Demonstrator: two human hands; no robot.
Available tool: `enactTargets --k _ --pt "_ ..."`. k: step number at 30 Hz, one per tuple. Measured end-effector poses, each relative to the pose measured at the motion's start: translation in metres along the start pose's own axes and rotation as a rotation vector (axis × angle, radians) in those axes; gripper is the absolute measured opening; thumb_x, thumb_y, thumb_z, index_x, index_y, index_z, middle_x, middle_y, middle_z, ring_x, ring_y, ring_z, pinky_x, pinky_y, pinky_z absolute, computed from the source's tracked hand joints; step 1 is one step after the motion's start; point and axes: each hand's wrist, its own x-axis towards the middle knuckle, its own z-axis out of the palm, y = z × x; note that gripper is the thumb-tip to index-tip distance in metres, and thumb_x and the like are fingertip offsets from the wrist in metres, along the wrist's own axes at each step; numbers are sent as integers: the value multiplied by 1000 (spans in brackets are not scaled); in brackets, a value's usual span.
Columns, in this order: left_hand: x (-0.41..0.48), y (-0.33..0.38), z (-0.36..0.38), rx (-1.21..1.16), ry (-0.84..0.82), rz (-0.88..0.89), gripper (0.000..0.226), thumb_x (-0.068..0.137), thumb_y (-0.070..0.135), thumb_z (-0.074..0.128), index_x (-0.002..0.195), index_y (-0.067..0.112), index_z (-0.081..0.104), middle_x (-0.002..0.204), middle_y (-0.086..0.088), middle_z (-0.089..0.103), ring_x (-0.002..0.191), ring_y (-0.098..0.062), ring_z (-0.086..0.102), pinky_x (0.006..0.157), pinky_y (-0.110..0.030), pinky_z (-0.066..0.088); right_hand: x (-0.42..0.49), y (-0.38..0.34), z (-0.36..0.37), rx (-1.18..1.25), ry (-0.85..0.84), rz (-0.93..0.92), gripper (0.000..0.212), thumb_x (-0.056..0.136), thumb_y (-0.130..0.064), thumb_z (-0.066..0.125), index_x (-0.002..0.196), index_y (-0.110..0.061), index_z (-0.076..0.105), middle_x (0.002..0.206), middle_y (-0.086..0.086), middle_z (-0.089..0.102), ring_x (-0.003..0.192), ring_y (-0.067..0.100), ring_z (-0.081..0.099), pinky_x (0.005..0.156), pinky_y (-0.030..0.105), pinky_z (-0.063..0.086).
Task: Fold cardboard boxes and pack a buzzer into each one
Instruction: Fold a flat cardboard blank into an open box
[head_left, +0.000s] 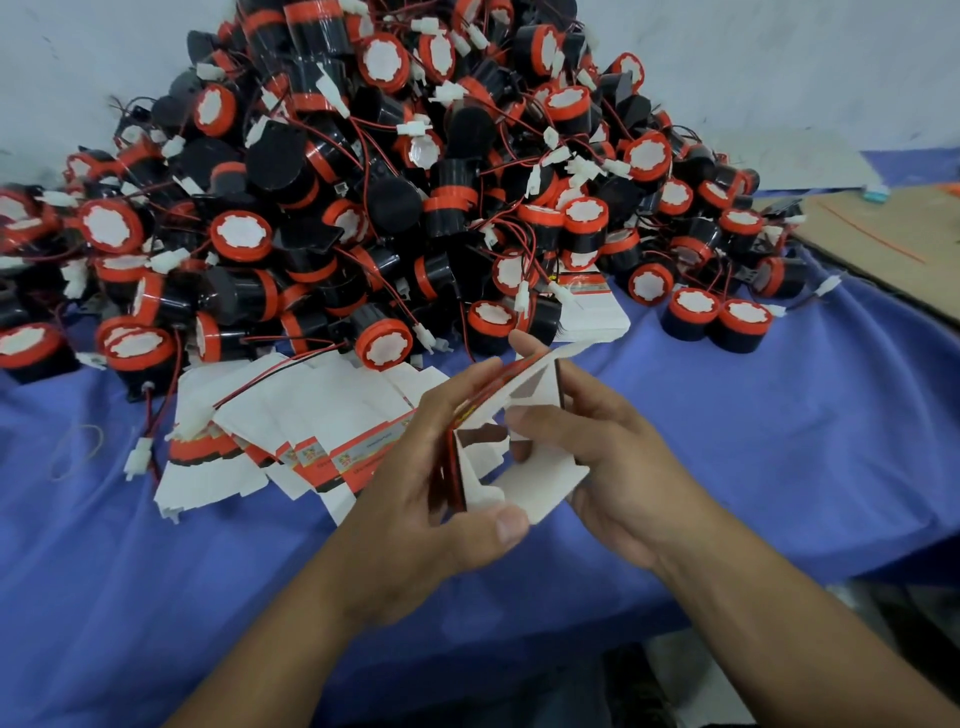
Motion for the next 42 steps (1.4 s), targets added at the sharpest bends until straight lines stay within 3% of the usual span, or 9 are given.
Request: enactTargets --k 8,13,17,22,27,31,36,39,42 --pt "6 -6 5 -18 371 -20 45 83 12 59 123 30 61 109 -8 70 100 -33 68 86 -56 56 1 8 -1 -116 -86 24 79 80 -6 73 145 -43 47 107 1 67 96 26 63 86 48 46" --pt "6 -4 8 62 320 -58 35 92 31 57 126 39 60 123 7 66 116 -15 63 91 -30 53 4 10 0 50 -11 -4 61 82 -3 66 135 -33 61 99 -3 67 88 17 68 84 37 54" --pt "2 0 5 325 156 -57 58 85 74 48 140 61 35 139 31 45 123 7 50 86 -8 44 5 7 -3 128 153 33 51 73 -3 68 120 -18 58 98 7 67 73 23 67 64 38 53" --pt "-4 13 -14 1048 68 18 106 63 102 36 150 58 -6 146 26 30 109 -7 50 79 -27 45 7 -10 -18 46 130 127 31 68 -2 68 96 -14 62 92 12 60 62 23 55 61 36 38" --pt "-3 14 -10 817 11 260 113 67 81 66 157 37 14 164 4 17 152 -21 15 112 -48 29 9 -19 -24 19 -149 373 57 56 0 68 113 4 62 103 31 53 95 40 44 84 51 35" --pt "7 18 3 646 -36 141 107 65 84 65 149 22 41 141 -5 46 140 -27 42 111 -36 40 17 -24 -11 -213 -187 506 23 84 -6 64 102 -5 78 82 5 65 73 17 59 81 35 54" --pt "-7 17 9 628 72 321 89 86 51 68 158 31 18 151 11 34 136 -9 42 101 -10 37 0 -15 -18 143 -35 406 46 80 -47 67 103 -7 66 97 18 58 86 33 50 72 37 42" --pt "-6 16 16 490 130 222 108 82 49 70 156 42 -9 160 21 25 142 -6 37 104 -14 39 4 -7 -12 100 93 312 56 80 -56 63 106 -8 67 100 17 66 87 32 57 74 37 48" --pt "-7 9 19 579 245 247 100 81 53 67 158 35 5 154 13 32 139 -16 42 104 -26 44 3 -3 -7 147 79 249 55 85 -63 56 100 -13 72 102 15 70 95 32 60 85 42 50"
